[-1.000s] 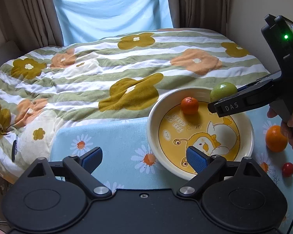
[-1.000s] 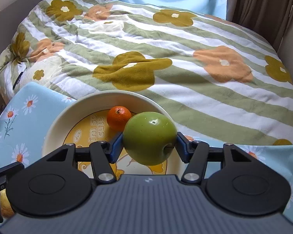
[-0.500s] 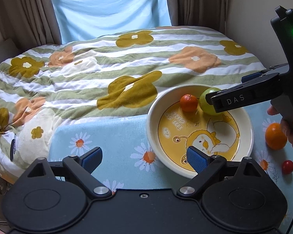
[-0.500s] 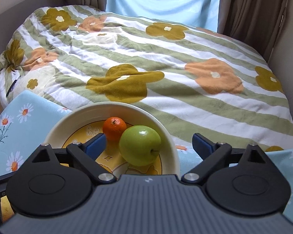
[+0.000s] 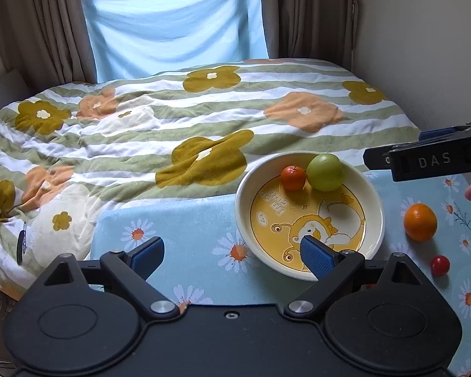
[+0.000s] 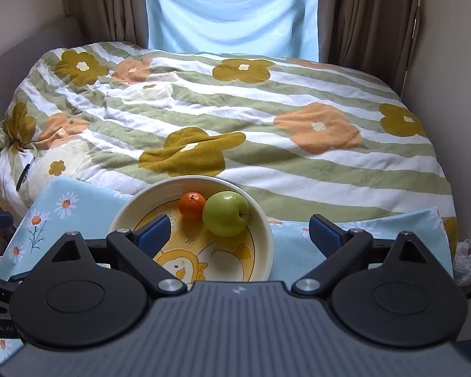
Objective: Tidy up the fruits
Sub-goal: 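Lower the green apple into the white bowl and open the right tool, then grasp the wrinkled apple with the left tool while the right tool grasps another green apple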
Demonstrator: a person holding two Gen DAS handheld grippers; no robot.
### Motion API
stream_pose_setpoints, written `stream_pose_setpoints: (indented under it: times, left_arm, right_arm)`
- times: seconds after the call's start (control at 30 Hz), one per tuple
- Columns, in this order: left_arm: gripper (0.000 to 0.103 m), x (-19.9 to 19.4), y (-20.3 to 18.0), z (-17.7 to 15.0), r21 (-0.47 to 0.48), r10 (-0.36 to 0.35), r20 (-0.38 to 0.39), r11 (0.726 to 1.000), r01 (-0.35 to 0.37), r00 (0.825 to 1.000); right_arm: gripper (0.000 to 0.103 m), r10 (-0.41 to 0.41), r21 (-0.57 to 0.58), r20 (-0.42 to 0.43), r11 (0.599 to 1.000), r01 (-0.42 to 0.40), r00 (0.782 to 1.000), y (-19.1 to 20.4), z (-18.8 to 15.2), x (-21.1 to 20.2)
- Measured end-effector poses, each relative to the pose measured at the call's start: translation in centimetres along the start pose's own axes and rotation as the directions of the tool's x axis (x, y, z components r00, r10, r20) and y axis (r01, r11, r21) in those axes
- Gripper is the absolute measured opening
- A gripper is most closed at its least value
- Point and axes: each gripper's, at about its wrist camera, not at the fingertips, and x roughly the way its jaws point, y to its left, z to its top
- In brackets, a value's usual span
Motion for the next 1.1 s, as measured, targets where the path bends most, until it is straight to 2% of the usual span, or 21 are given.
stream_pose_setpoints:
  times: [0.2,0.33,0.63,0.87,1.1]
  left_arm:
    - [0.096,-3.9,0.5,-1.1,-0.036,0.025,0.06,0.999,-0.023,0.998]
    - [0.096,-6.8,0.6,-2.7,-0.068,0.032,0.102,0.997,-0.025,0.994]
    - [0.096,-11.9,0.1,-8.0,-0.081,0.116,0.171,0.991,-0.104,0.978]
    - [0.096,-12.2,0.2,-11.6,-0.056,0.107,0.183,0.994,-0.098,0.977]
    - [0.096,-9.7,0.0,-14.3,0.074,0.075,0.221,0.993,-0.094,0.972]
  right_arm:
    - [0.103,0.015,0.019,0.044,1.0,-0.016,0.999,0.0,-1.4,-5.3]
    - [0.103,0.031,-0.023,0.074,0.999,-0.029,0.997,0.3,-3.2,-8.7]
    - [0.103,0.076,-0.019,0.088,0.997,-0.074,0.993,0.8,-8.3,-14.1]
    - [0.103,0.062,-0.02,0.075,0.998,-0.06,0.995,2.5,-12.5,-15.7]
    - [0.103,0.027,0.042,0.092,0.999,-0.031,0.995,4.1,-16.6,-15.1]
